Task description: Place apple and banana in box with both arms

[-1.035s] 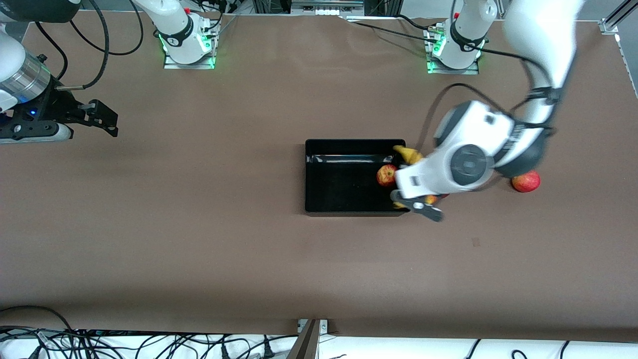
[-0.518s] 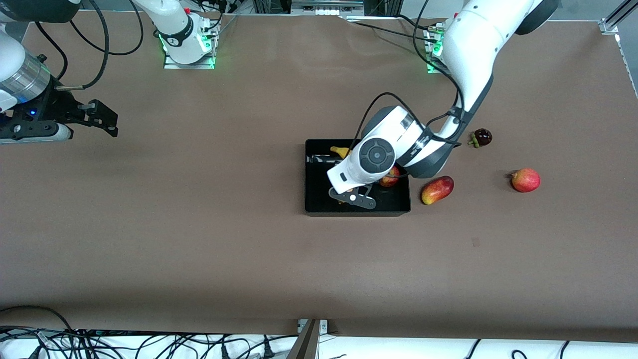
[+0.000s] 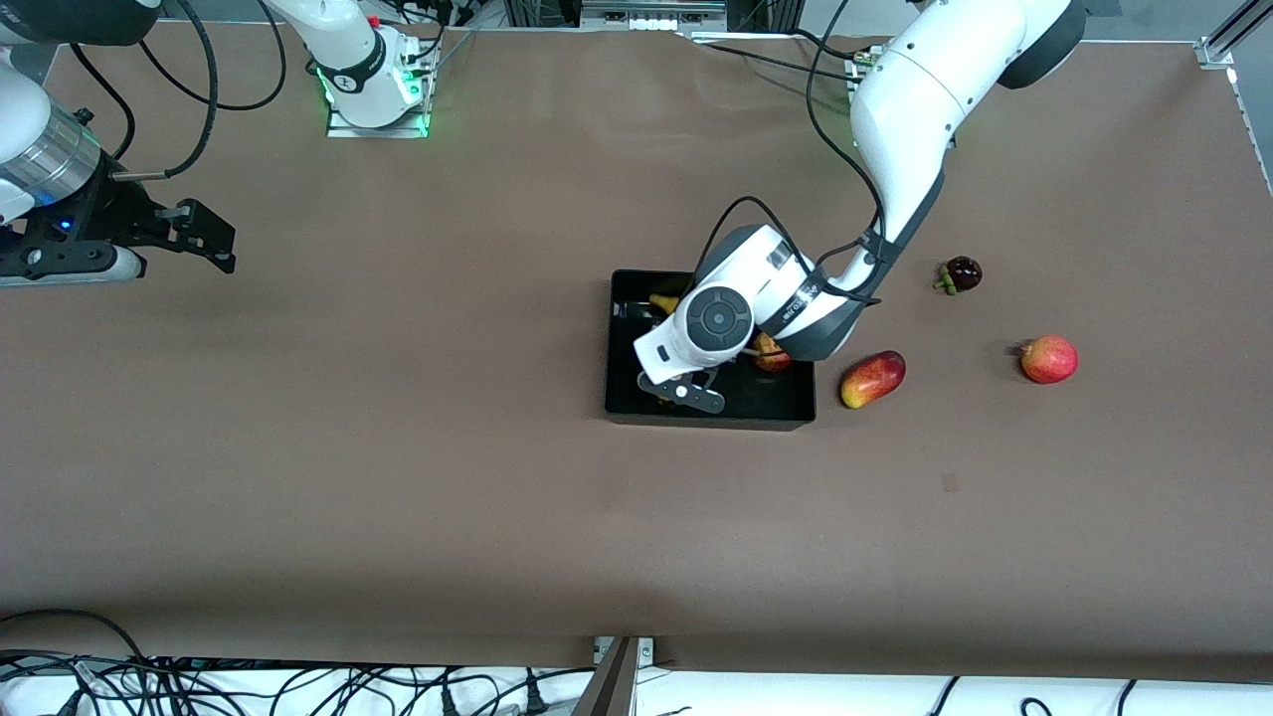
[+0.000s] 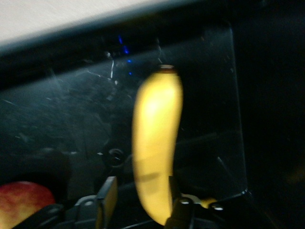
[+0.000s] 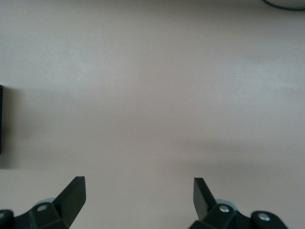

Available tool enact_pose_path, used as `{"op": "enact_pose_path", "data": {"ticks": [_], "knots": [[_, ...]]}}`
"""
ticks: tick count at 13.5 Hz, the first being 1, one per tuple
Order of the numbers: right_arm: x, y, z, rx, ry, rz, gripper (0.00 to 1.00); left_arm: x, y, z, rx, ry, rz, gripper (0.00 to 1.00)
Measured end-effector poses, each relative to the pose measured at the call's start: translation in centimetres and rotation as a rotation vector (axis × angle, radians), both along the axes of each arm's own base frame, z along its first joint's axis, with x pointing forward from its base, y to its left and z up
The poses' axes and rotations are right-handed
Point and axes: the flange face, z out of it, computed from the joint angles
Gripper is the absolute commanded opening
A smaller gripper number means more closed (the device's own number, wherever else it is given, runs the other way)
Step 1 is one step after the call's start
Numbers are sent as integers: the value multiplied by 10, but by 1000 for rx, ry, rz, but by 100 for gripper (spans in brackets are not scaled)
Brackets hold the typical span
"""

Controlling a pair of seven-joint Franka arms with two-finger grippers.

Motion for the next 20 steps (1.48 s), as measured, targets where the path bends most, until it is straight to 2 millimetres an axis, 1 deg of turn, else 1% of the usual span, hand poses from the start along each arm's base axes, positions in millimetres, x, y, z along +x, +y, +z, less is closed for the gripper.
{"op": "enact_pose_path", "data": {"ticks": [1,2,3,4,5,6,7,8,10,11,12,13,16,17,18,19,20], "knots": [[0,0,0,0,0,0,100,10,6,11,-8,-22,17,100],[0,0,0,0,0,0,100,26,19,31,-16,-52,43,100],[0,0,0,0,0,0,100,43,41,58,-16,-76,77,100],[0,0,0,0,0,0,100,58,73,91,0,-82,117,100],[0,0,0,0,0,0,100,68,110,126,26,-76,157,100],[0,0,0,0,0,0,100,72,148,162,56,-64,193,100],[0,0,0,0,0,0,100,70,180,194,87,-49,222,100],[0,0,0,0,0,0,100,63,204,221,118,-27,242,100],[0,0,0,0,0,0,100,45,243,266,162,9,245,100],[0,0,0,0,0,0,100,41,261,285,160,4,223,100],[0,0,0,0,0,0,100,39,279,300,152,-13,197,100],[0,0,0,0,0,0,100,39,302,313,147,-31,181,100],[0,0,0,0,0,0,100,36,388,343,83,-78,165,100],[0,0,0,0,0,0,100,31,408,352,81,-121,172,100],[0,0,0,0,0,0,100,22,418,359,83,-158,180,100],[0,0,0,0,0,0,100,10,420,362,84,-179,181,100],[0,0,0,0,0,0,100,-3,417,363,85,-189,177,100]]}}
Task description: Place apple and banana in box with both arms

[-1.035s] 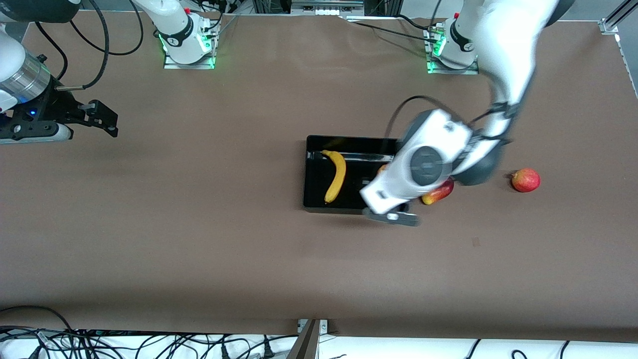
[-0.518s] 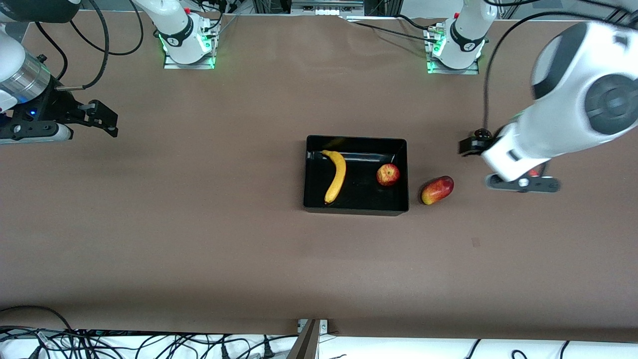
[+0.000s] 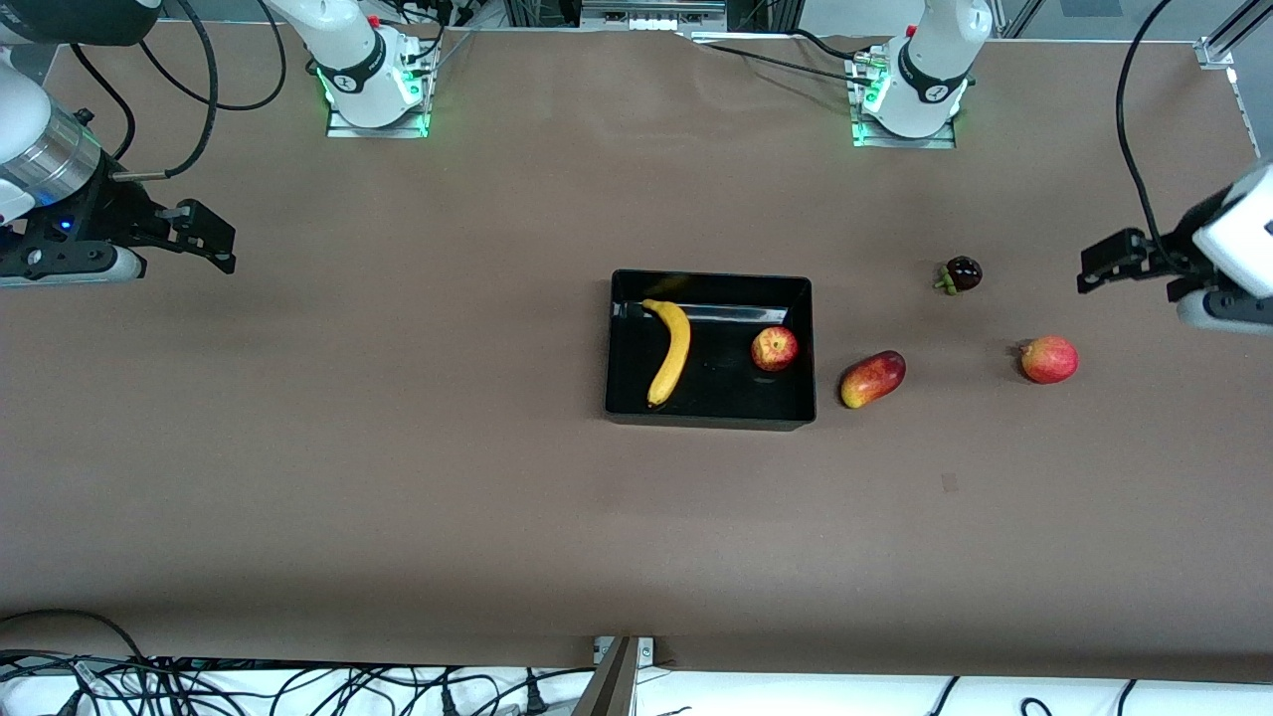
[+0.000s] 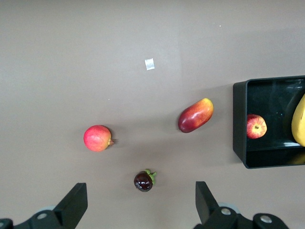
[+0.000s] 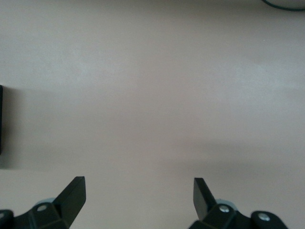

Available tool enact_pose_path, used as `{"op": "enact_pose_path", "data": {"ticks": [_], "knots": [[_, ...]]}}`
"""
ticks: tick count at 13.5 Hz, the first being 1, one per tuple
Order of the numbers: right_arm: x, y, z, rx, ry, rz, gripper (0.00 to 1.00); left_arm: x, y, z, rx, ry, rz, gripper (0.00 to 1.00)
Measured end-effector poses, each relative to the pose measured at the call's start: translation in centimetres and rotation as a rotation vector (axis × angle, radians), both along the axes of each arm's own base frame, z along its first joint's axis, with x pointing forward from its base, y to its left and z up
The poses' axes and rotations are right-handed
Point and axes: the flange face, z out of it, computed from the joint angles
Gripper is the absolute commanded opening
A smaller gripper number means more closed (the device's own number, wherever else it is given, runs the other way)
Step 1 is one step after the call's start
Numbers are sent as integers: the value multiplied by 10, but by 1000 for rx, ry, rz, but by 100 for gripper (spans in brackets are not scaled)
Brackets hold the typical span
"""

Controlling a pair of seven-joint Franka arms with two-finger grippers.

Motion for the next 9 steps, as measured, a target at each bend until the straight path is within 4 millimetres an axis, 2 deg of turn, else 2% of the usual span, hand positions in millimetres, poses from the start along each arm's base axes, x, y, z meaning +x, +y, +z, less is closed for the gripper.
{"op": "enact_pose_path", "data": {"ticks": [2,4,9], "knots": [[0,0,0,0,0,0,100,-22,-7,0,-2,-20,-13,100],[0,0,0,0,0,0,100,-35,-7,-2,10,-40,-22,100],[0,0,0,0,0,0,100,-39,-15,-8,25,-37,-42,100]]}}
